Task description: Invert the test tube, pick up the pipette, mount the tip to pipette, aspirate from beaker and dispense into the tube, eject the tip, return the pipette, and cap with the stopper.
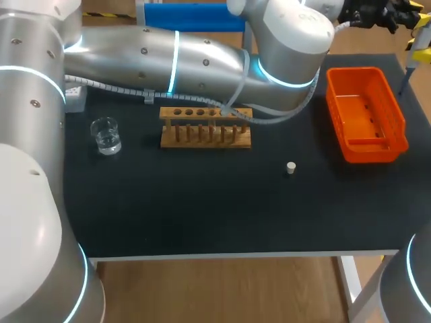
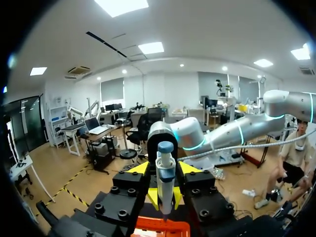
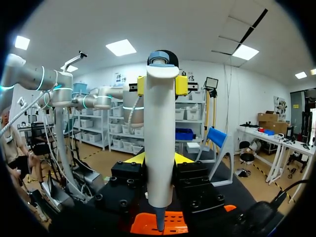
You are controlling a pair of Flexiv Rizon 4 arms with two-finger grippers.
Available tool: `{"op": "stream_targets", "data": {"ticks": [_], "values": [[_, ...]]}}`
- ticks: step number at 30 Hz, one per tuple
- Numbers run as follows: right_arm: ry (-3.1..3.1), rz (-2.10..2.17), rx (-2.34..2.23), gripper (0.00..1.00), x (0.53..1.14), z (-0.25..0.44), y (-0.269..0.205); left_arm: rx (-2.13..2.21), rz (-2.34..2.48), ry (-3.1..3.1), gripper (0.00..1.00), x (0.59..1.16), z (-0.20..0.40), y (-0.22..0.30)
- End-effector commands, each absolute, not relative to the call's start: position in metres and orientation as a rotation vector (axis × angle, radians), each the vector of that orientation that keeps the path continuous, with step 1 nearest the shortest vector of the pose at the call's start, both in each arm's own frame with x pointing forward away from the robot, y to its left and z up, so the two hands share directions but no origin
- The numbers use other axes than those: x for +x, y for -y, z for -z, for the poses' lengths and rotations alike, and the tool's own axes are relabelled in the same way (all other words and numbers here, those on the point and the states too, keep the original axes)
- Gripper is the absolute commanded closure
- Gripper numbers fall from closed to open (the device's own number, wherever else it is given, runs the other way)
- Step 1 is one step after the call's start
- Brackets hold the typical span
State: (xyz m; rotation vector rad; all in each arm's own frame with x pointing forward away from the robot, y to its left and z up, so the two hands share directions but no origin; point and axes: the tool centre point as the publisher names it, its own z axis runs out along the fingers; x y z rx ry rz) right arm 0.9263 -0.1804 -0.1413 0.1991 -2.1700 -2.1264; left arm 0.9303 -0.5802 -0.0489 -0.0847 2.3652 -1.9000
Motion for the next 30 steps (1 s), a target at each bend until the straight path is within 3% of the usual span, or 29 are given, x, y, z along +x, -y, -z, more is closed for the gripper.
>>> {"op": "stream_targets", "data": {"ticks": [1,16,30], "values": [[2.176,2.121,0.198,1.00,0.926,0.140,0.181,-0.062,1.933,-2.346,0.00,0.931,0.040,0.570],[2.176,2.121,0.198,1.00,0.926,0.140,0.181,0.044,1.769,-2.554,0.00,0.940,0.023,0.544],[2.176,2.121,0.198,1.00,0.926,0.140,0.181,-0.061,1.696,-2.580,0.00,0.924,0.047,0.473]]}}
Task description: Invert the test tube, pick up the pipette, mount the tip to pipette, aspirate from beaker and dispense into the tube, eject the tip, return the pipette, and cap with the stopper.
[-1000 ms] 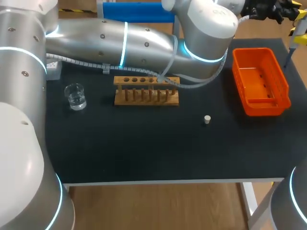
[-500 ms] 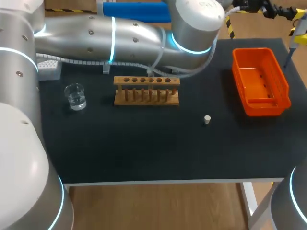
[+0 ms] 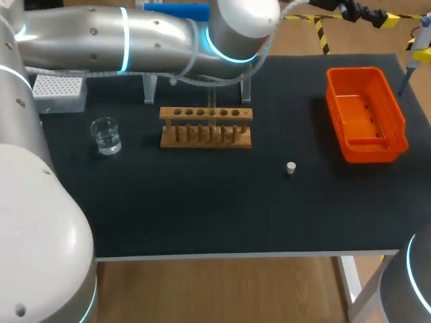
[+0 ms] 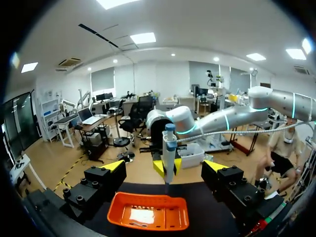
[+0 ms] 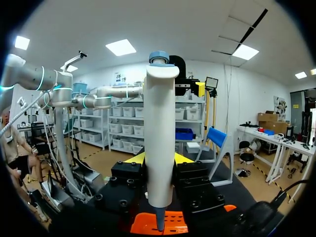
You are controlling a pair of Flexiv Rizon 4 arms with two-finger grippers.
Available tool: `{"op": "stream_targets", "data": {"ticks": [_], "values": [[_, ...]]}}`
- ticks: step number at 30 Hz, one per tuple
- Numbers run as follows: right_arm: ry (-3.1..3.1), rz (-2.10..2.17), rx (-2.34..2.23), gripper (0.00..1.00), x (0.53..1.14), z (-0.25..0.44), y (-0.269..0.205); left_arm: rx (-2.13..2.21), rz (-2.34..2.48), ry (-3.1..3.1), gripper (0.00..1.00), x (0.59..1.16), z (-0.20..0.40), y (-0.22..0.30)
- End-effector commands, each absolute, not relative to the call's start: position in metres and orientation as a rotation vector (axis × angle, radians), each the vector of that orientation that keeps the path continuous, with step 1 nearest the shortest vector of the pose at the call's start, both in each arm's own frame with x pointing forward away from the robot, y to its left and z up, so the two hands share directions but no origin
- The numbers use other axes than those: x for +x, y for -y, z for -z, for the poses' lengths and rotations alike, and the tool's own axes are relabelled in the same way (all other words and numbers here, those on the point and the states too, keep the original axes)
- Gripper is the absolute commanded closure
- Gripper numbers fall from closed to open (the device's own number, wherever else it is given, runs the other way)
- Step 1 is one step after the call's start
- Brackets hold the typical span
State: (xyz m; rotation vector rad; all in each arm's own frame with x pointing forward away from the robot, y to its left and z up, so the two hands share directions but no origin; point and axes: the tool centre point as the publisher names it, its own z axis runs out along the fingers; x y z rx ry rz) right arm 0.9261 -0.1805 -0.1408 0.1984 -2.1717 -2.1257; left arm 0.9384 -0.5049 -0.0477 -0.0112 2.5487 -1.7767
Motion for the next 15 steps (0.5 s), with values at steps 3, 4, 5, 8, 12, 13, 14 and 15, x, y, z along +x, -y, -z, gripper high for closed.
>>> {"op": "stream_targets", "data": {"ticks": [3,4,5,8,12,13,14,15], "values": [[2.176,2.121,0.198,1.00,0.926,0.140,0.181,-0.099,1.687,-2.571,0.00,0.918,0.054,0.456],[2.176,2.121,0.198,1.00,0.926,0.140,0.181,-0.118,1.684,-2.569,0.00,0.916,0.056,0.449],[2.176,2.121,0.198,1.00,0.926,0.140,0.181,-0.131,1.684,-2.564,0.00,0.915,0.059,0.443],[2.176,2.121,0.198,1.00,0.926,0.140,0.181,-0.179,1.682,-2.547,0.00,0.909,0.066,0.424],[2.176,2.121,0.198,1.00,0.926,0.140,0.181,-0.234,1.689,-2.526,0.00,0.903,0.077,0.399],[2.176,2.121,0.198,1.00,0.926,0.140,0.181,-0.238,1.693,-2.523,0.00,0.902,0.079,0.395],[2.176,2.121,0.198,1.00,0.926,0.140,0.181,-0.251,1.697,-2.517,0.00,0.900,0.082,0.391],[2.176,2.121,0.198,1.00,0.926,0.140,0.181,-0.254,1.701,-2.515,0.00,0.898,0.084,0.388]]}}
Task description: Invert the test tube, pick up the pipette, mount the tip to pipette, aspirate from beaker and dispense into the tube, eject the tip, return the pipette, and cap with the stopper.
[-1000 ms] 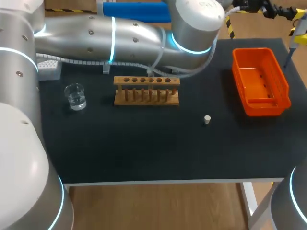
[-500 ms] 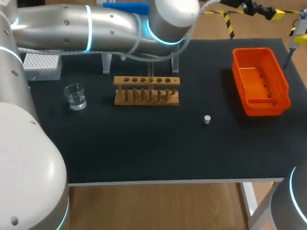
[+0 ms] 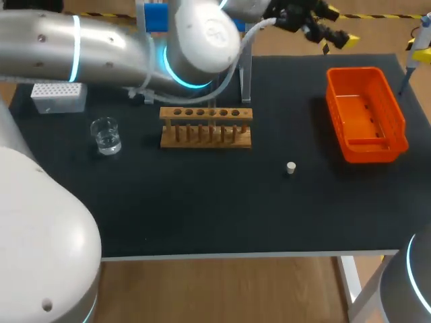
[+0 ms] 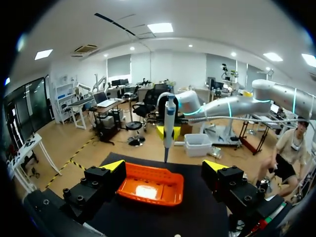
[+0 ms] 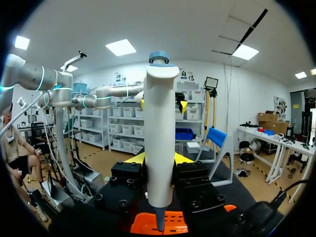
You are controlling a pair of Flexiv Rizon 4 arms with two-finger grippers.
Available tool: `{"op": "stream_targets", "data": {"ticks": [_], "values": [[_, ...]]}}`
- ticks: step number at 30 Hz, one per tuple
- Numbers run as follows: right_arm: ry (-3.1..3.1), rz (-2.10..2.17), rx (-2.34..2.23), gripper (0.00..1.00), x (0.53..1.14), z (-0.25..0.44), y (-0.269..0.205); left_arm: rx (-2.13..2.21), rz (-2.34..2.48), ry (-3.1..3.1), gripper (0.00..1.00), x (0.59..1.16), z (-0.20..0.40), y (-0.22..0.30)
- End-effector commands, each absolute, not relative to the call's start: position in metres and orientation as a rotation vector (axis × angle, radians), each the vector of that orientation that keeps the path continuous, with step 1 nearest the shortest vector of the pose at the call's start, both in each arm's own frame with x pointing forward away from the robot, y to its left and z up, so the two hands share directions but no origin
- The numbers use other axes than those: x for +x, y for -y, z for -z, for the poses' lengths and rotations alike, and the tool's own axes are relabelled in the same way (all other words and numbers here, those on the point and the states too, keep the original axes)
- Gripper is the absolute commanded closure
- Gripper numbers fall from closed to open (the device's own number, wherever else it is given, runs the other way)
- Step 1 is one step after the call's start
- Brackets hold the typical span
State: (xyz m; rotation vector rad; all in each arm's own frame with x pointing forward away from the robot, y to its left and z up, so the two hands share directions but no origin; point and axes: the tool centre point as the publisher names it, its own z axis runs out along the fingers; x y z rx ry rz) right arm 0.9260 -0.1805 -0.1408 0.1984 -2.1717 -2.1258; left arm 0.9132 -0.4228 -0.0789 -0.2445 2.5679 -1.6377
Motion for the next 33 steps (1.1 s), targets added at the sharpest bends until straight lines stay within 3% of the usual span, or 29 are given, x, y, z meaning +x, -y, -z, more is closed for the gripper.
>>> {"op": "stream_targets", "data": {"ticks": [1,22,33], "values": [[2.176,2.121,0.198,1.00,0.926,0.140,0.181,-0.263,1.702,-2.518,0.00,0.896,0.087,0.385],[2.176,2.121,0.198,1.00,0.926,0.140,0.181,-0.305,1.711,-2.511,0.00,0.893,0.090,0.381],[2.176,2.121,0.198,1.00,0.926,0.140,0.181,-0.053,1.859,-2.404,0.00,0.891,0.093,0.356]]}}
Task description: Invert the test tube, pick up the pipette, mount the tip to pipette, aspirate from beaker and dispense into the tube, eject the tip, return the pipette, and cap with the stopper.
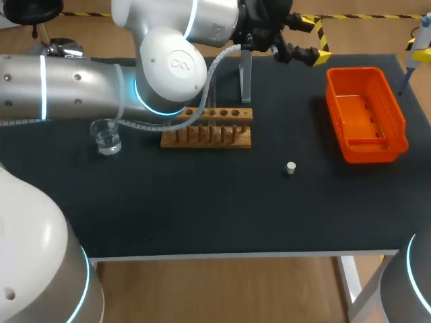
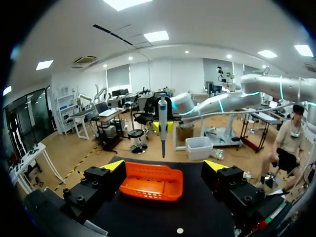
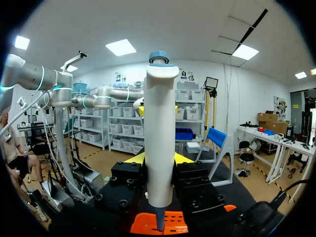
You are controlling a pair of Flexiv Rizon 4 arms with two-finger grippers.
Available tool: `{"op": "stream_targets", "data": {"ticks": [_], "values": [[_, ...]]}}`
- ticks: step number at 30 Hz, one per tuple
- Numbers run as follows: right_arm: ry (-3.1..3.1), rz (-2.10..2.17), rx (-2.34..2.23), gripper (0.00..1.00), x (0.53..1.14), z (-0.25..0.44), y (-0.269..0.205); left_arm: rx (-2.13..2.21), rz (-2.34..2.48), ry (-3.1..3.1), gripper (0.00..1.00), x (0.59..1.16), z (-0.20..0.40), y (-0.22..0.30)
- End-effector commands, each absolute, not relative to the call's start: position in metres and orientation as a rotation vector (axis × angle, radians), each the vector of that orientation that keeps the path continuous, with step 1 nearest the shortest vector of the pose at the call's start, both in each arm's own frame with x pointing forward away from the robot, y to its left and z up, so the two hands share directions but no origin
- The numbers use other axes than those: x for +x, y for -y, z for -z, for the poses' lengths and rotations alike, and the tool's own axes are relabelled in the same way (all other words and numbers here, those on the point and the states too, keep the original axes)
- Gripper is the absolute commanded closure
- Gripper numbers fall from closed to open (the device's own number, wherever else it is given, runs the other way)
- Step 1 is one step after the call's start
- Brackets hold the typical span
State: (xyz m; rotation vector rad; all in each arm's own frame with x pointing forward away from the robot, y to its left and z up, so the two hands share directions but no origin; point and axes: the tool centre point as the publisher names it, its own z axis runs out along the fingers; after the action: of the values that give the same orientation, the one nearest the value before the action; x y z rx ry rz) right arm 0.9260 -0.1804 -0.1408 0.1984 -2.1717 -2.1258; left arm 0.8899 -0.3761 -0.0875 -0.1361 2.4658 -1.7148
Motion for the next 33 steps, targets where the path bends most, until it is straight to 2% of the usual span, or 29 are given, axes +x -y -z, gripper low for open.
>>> {"op": "stream_targets", "data": {"ticks": [1,33], "values": [[2.176,2.121,0.198,1.00,0.926,0.140,0.181,-0.037,1.871,-2.401,0.00,0.890,0.094,0.353],[2.176,2.121,0.198,1.00,0.926,0.140,0.181,-0.162,1.966,-2.331,0.00,0.908,0.134,0.233]]}}
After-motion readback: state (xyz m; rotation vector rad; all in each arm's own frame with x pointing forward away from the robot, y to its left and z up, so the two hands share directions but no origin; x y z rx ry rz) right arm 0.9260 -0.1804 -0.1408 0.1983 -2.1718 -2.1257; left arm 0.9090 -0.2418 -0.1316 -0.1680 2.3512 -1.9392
